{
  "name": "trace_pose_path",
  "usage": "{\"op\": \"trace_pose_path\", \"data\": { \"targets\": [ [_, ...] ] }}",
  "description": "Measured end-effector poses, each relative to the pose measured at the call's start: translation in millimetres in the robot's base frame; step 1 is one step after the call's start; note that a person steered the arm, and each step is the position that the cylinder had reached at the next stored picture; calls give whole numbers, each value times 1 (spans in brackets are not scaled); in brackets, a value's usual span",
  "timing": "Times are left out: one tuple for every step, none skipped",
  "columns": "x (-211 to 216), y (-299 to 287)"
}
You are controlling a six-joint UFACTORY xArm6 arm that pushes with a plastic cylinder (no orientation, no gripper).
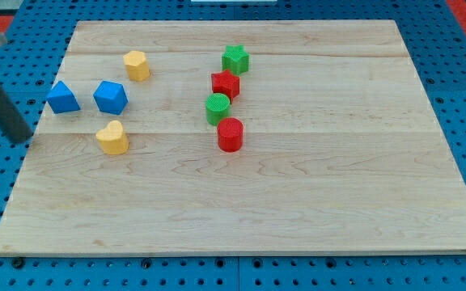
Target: Place the yellow hexagon and the blue triangle above the blue cube
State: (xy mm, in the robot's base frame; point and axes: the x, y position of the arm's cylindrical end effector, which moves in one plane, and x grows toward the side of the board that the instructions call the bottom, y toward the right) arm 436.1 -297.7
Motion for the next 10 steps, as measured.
{"op": "trace_pose_path", "data": {
  "targets": [
    [-41, 15],
    [-46, 42],
    [-68, 51],
    [-100, 52],
    [-105, 73],
    [-89, 51],
    [-110, 61],
    [-116, 93],
    [-121, 113],
    [-144, 122]
  ]
}}
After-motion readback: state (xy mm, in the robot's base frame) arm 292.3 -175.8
